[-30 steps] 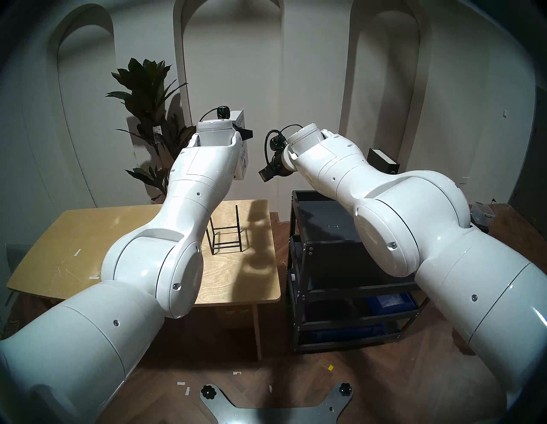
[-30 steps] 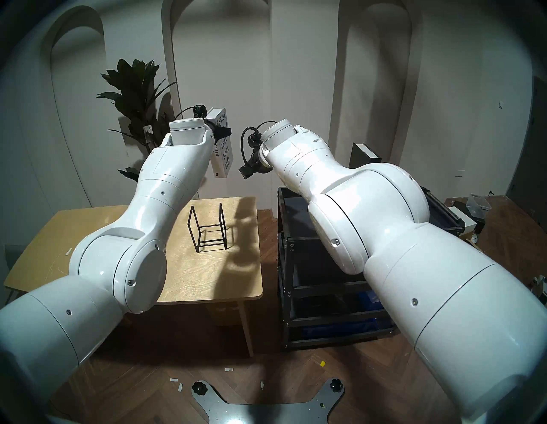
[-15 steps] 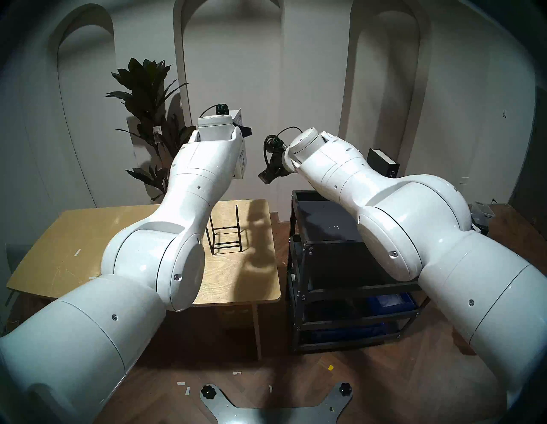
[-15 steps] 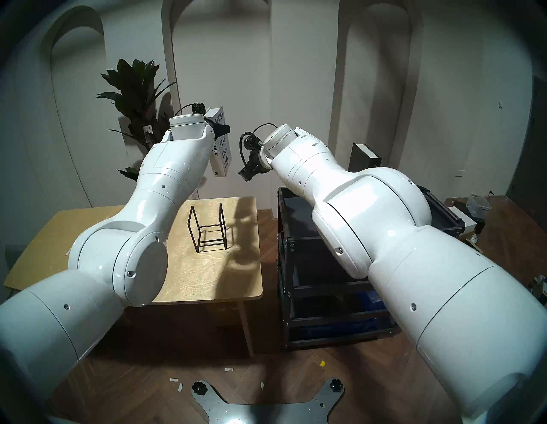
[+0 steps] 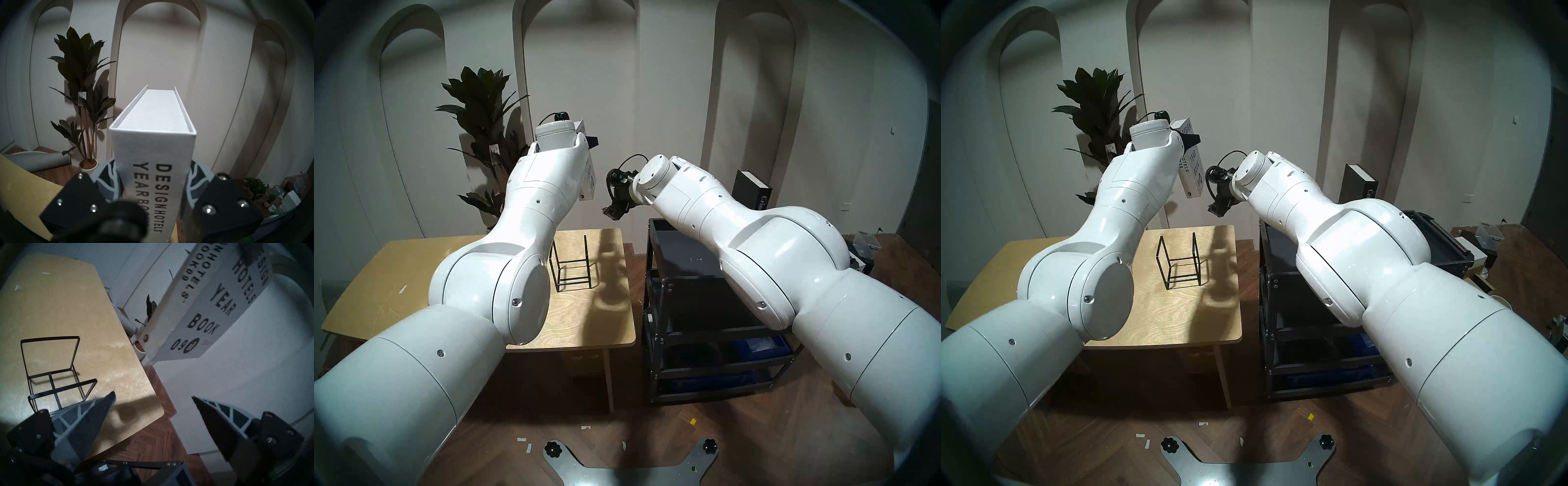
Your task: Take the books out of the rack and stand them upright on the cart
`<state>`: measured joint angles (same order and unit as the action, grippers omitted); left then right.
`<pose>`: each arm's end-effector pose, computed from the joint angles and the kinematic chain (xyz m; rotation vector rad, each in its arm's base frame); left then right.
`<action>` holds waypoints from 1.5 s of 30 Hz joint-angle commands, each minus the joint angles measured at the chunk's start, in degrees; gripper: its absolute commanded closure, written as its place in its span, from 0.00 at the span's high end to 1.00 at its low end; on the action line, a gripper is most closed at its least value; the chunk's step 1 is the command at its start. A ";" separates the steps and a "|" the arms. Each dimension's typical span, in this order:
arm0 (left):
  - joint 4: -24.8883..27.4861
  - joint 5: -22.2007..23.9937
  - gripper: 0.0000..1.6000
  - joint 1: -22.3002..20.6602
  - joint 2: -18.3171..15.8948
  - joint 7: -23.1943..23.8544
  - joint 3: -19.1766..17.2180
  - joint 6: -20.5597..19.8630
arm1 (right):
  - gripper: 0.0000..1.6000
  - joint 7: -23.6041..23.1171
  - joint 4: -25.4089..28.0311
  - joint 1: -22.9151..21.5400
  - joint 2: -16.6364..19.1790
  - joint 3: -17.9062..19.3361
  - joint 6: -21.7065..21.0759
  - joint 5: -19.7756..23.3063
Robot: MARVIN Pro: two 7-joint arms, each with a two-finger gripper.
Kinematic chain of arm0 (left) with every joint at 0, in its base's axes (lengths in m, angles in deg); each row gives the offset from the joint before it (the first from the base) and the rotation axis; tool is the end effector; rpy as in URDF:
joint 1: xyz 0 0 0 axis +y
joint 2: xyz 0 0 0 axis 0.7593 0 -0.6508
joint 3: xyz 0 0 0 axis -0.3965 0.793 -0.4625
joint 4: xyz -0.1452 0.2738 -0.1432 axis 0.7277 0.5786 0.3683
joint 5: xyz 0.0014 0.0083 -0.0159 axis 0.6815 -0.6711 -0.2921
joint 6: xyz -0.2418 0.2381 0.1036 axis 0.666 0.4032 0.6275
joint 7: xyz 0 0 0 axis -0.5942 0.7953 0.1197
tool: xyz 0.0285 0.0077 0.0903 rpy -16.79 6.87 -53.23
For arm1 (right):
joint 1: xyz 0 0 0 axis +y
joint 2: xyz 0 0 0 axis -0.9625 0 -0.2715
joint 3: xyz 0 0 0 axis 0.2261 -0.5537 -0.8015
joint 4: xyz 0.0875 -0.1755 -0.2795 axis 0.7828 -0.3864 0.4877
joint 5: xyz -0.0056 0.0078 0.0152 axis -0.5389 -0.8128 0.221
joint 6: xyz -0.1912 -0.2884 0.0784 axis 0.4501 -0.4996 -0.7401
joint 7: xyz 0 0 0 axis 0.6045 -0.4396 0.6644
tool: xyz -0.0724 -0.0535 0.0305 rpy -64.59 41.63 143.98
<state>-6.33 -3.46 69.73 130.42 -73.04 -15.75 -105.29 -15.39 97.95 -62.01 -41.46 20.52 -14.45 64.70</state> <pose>0.7544 -0.0311 -0.0041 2.3433 0.3419 1.9973 0.7391 0.2113 -0.1115 1.9208 1.7502 1.5678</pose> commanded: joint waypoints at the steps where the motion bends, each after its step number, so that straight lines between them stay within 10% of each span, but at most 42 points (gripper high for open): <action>1: -0.80 1.06 0.00 -4.07 -0.09 -1.54 -1.95 0.34 | 1.00 -0.42 2.16 -1.48 -0.06 -3.20 5.43 -3.01; 23: -6.98 9.14 0.00 -7.53 -2.71 -8.04 -14.27 1.68 | 1.00 0.63 3.42 -2.55 4.17 -10.62 20.51 -10.75; 45: -12.02 15.71 0.00 -8.44 1.12 -13.47 -22.02 5.29 | 1.00 9.51 2.59 -1.89 4.58 -8.82 27.06 -10.86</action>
<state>-17.81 11.00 64.13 129.27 -86.08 -36.92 -101.84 -9.64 100.50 -63.34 -36.42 10.32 11.05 52.92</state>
